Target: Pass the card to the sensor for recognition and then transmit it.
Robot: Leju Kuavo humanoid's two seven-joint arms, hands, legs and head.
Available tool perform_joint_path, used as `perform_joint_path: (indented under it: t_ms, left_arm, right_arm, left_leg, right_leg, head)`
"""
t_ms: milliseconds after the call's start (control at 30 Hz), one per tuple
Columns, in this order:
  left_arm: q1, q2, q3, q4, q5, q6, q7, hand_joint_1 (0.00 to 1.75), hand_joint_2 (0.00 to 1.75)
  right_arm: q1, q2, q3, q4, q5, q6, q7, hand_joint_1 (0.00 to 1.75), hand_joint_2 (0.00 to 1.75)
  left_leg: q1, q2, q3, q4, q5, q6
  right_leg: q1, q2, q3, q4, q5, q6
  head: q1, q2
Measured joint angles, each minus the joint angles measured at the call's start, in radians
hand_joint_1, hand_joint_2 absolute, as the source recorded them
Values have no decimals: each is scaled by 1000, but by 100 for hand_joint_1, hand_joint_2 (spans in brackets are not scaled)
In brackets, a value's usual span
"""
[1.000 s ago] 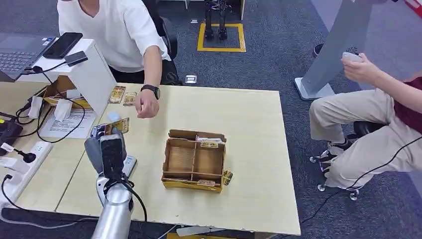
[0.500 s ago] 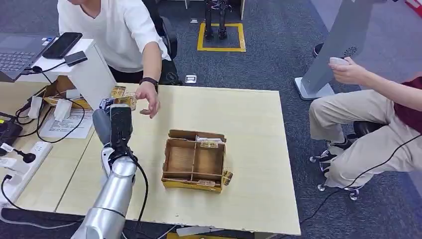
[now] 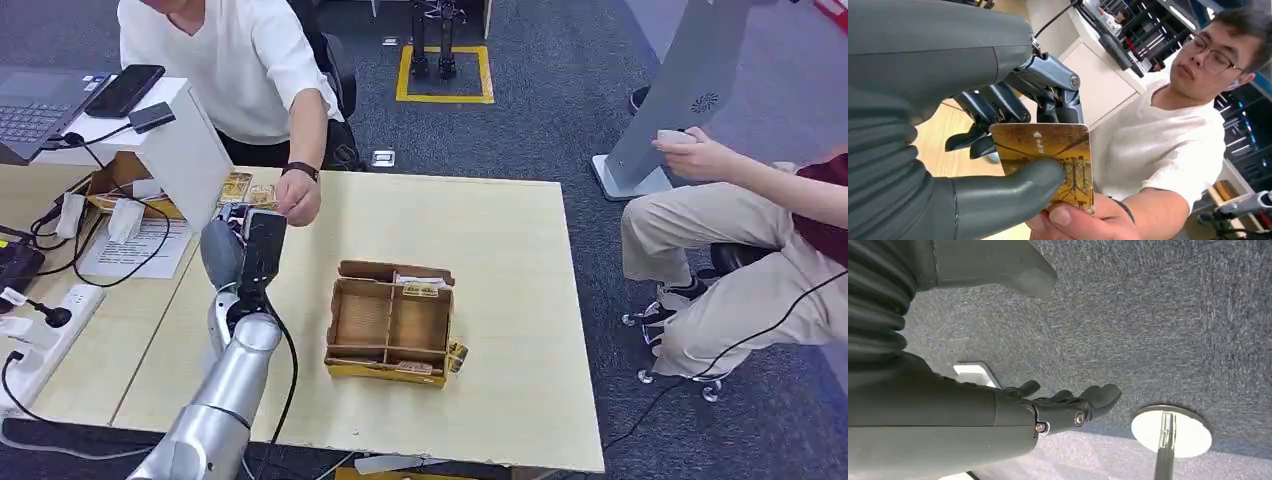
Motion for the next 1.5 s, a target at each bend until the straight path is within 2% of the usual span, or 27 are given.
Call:
perform_joint_path:
  t_ms: [33, 100, 333, 533, 600, 667, 1000, 1200, 1333, 1400, 1500]
  left_arm:
    - [0, 0, 0, 7, -3, 0, 3, 5, 175]
    - [-2, 0, -1, 26, -14, -4, 14, 0, 175]
    - [-2, 0, -8, 79, -11, -4, 21, 0, 175]
    - [4, -2, -10, 80, 71, -10, -74, 0, 175]
    - [30, -6, -14, 37, 118, -24, -126, 0, 175]
    - [55, -10, -25, -5, 145, -35, -152, 0, 175]
    - [187, -11, -99, -260, 243, -141, -226, 0, 175]
    - [292, 9, -190, -469, 321, -263, -256, 0, 175]
    - [361, 29, -265, -601, 446, -371, -304, 0, 175]
    - [389, 43, -303, -662, 525, -444, -334, 0, 175]
    - [420, 65, -353, -731, 581, -510, -364, 0, 175]
  right_arm:
    - [0, 0, 0, 0, 0, 0, 0, 0, 175]
    - [0, 0, 0, 0, -3, 0, 3, 0, 175]
    - [0, 0, 0, 0, -7, 0, 3, 0, 175]
    - [5, 0, -3, 0, -16, 0, -16, 0, 175]
    - [12, 0, -10, 0, -18, 0, -26, 0, 175]
    - [17, 0, -15, 0, -18, 0, -34, 0, 175]
    - [40, 0, -53, 0, -24, 0, -56, 0, 175]
    - [58, 0, -84, 0, -45, 0, -100, 0, 175]
    - [71, 0, -106, 0, -52, 0, -124, 0, 175]
    - [75, 0, -113, 0, -58, 0, -138, 0, 175]
    - [81, 0, -124, 0, -62, 0, -146, 0, 175]
  left_leg:
    - [0, 0, 0, 0, 0, 0]
    - [0, 0, 0, 0, 0, 0]
    - [0, 0, 0, 0, 0, 0]
    - [0, 0, 0, 0, 0, 0]
    - [0, 0, 0, 0, 0, 0]
    - [0, 0, -1, 0, 0, 0]
    - [0, 0, -1, 0, 0, 0]
    - [0, 0, -1, 0, 0, 0]
    - [0, 0, -2, 0, 0, 0]
    - [0, 0, -2, 0, -1, 0]
    - [0, 0, -2, 0, 0, 0]
  right_leg:
    - [0, 0, 0, 0, 0, 0]
    - [0, 0, 0, 0, 0, 0]
    - [0, 0, 0, 0, 0, 0]
    - [0, 0, 0, 0, 0, 0]
    - [0, 0, 0, 0, 0, 0]
    - [0, 0, 0, 0, 0, 0]
    - [0, 0, -1, 0, 0, 0]
    - [0, 0, -1, 0, 0, 0]
    - [0, -1, -1, 0, -1, 1]
    - [0, -1, -1, 0, -1, 1]
    - [0, -1, -1, 0, -1, 1]
  head:
    - [0, 0]
    - [0, 0]
    - [0, 0]
    - [0, 0]
    - [0, 0]
    - [0, 0]
    - [0, 0]
    - [0, 0]
    - [0, 0]
    - [0, 0]
    - [0, 0]
